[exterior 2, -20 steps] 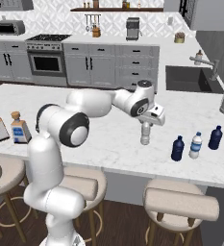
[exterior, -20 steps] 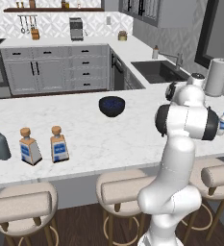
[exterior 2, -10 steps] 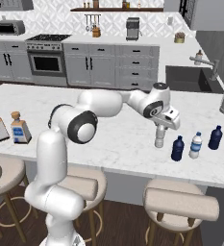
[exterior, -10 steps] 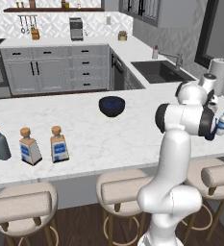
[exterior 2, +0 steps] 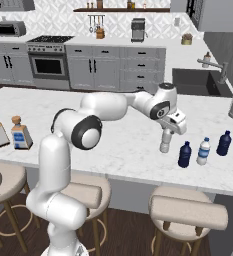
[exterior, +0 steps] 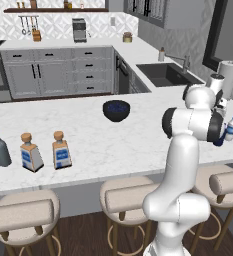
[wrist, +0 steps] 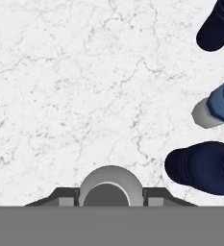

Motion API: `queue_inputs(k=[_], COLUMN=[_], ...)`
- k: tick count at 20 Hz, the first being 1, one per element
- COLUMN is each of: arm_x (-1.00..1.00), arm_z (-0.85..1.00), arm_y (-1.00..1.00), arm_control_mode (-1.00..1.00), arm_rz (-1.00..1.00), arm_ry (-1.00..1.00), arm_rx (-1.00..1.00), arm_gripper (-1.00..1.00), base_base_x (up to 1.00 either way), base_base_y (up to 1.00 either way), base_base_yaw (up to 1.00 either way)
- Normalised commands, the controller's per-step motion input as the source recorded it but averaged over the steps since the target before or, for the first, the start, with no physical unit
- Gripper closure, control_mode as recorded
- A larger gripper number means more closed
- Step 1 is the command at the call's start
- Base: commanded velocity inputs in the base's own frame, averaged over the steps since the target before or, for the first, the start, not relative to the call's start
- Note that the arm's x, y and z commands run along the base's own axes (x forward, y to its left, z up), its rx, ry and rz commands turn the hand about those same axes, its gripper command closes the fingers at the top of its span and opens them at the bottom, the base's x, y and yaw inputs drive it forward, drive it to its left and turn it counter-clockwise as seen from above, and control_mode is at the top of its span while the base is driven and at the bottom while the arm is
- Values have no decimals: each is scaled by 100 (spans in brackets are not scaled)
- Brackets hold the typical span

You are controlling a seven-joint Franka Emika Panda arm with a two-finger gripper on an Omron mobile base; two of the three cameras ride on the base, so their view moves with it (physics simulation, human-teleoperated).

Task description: Move the plastic bottles in the middle to the plastics group, and the glass bottles in the middle to the glass group.

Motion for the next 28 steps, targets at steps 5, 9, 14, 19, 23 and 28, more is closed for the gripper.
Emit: queue_inputs(k=[5, 9, 14, 19, 23, 28], arm_x=[-7, -1, 0, 0, 0, 0], arm_z=[-14, -19, -12, -1, 0, 0], arm_y=[10, 0, 0, -18, -24, -12], arm_control_mode=[-100, -100, -100, -100, -100, -100], arm_rz=[-33, -33, -30, -16, -8, -8], arm_ry=[-3, -12, -17, -4, 0, 1], arm_rx=[0, -4, -1, 0, -1, -3], arm_gripper=[100, 100, 100, 100, 100, 100], base_base_x=[0, 0, 0, 0, 0, 0], base_base_y=[0, 0, 0, 0, 0, 0], base_base_yaw=[0, 0, 0, 0, 0, 0])
